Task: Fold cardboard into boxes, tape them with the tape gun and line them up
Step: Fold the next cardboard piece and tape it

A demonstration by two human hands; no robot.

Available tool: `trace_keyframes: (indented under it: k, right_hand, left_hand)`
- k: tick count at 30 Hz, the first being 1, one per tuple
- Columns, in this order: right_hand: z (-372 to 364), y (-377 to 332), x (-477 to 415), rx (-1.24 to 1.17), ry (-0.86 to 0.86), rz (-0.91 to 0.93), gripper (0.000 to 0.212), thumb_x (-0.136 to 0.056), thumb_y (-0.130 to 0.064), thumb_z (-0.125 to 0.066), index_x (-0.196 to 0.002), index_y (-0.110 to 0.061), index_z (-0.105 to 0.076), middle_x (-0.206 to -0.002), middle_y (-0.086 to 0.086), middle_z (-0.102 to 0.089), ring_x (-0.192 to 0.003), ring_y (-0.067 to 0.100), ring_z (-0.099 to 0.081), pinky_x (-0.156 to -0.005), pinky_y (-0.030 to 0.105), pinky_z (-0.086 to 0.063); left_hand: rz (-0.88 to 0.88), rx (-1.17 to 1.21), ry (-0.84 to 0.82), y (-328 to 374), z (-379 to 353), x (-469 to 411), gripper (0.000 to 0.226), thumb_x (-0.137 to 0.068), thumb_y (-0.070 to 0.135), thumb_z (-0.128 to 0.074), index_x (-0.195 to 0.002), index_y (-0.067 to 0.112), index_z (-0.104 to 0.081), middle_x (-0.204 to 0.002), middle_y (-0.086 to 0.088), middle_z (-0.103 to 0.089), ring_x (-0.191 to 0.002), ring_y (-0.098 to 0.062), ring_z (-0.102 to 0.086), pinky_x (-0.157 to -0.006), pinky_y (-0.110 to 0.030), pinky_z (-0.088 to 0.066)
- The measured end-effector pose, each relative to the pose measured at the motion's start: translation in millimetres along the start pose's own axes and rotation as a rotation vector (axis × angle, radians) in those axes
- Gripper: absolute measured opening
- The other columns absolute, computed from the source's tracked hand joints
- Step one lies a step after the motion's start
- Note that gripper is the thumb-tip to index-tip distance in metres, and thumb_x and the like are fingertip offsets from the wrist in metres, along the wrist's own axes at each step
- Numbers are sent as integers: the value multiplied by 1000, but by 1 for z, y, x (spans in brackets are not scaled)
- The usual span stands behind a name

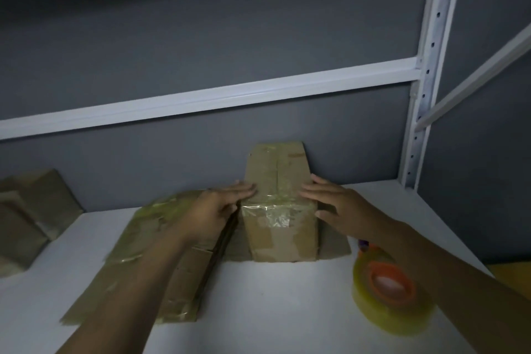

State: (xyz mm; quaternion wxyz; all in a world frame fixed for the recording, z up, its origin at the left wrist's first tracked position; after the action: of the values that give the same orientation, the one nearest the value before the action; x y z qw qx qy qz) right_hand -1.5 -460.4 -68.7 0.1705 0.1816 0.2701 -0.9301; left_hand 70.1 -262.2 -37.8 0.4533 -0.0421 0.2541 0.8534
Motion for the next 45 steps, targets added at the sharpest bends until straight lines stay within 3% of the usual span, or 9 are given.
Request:
trace_keyframes:
  k: [3,7,15,19,24,27,34,41,45]
  right_hand:
    - [2,0,-5,11,-40,-11,57,-87,-19,-69,-136,-36,-42,-143,-23,-31,-139,-11,-12,-110,6,-9]
    - [0,0,-11,92,-90,-13,58,-87,-26,-69,-139,-32,-45,-140,-27,-28,-132,-17,-15,-100,-5,-6]
    - [-8,3,-15,153,124,-20,45,-82,-28,-73,-123,-15,-62,-135,-1,-53,-125,5,-41,-102,21,-32]
    - [-12,-10,-11,307,231,57,46,-73,-32,-80,-109,-9,-65,-118,8,-63,-111,21,-54,-92,29,-46]
    - [-1,-20,-13,312,224,58,49,-77,-60,-55,-97,-16,-63,-99,-5,-57,-90,14,-52,-80,24,-41]
    - [7,-28,-32,300,311,15,42,-85,-57,-44,-74,-18,-52,-79,-8,-45,-74,13,-43,-66,28,-34]
    - [-6,-39,-23,440,583,23,37,-80,-55,-55,-81,-19,-47,-82,1,-42,-70,21,-43,-55,29,-36]
    - [-13,-19,-17,311,333,116,42,-96,-41,-41,-106,-11,-68,-103,3,-62,-98,17,-47,-78,26,-45]
    - [-12,0,-14,84,108,10,39,-96,-29,-43,-132,-23,-56,-128,-12,-49,-122,-4,-33,-100,5,-21]
  left_hand:
    - [1,-20,-106,-11,-7,-2,49,-89,25,-58,-137,19,-53,-145,11,-43,-138,-3,-31,-115,-21,-19]
    - [-17,-58,-25,-16,0,-15,50,-79,10,-78,-127,17,-63,-132,20,-48,-133,0,-36,-114,-21,-23]
    - [-101,-81,114,-14,-4,-22,38,-69,32,-83,-101,18,-66,-112,18,-58,-104,1,-56,-91,-20,-44]
    - [-57,-160,250,-6,-14,-17,51,-63,44,-85,-94,12,-59,-96,9,-53,-93,-13,-53,-74,-19,-36]
    - [23,-42,293,-6,-18,-7,63,-61,63,-70,-103,18,-59,-101,12,-45,-95,-2,-42,-81,-8,-32]
    - [32,-55,313,-1,-19,-13,64,-82,63,-43,-121,17,-64,-98,5,-44,-96,-13,-48,-86,-26,-41]
    - [8,-73,428,-4,-25,-16,78,-76,79,-46,-114,15,-70,-92,2,-48,-89,-14,-47,-71,-23,-36]
    - [-27,39,297,-15,-21,-17,62,-79,68,-55,-120,22,-68,-98,10,-53,-102,-7,-50,-88,-12,-37]
    - [-48,239,195,-21,-17,-13,41,-84,25,-73,-123,16,-66,-116,9,-58,-121,2,-46,-103,-7,-30]
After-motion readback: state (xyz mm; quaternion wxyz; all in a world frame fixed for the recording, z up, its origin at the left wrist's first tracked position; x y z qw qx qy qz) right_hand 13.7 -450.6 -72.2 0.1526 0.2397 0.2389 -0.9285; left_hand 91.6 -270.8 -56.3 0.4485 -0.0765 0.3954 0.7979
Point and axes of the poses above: each hand's wrist, its own x-axis away from the middle knuckle, its own z-axis out of the back of the hand, y = z × x, the point moved 10 cm from there along -x, towards the middle knuckle
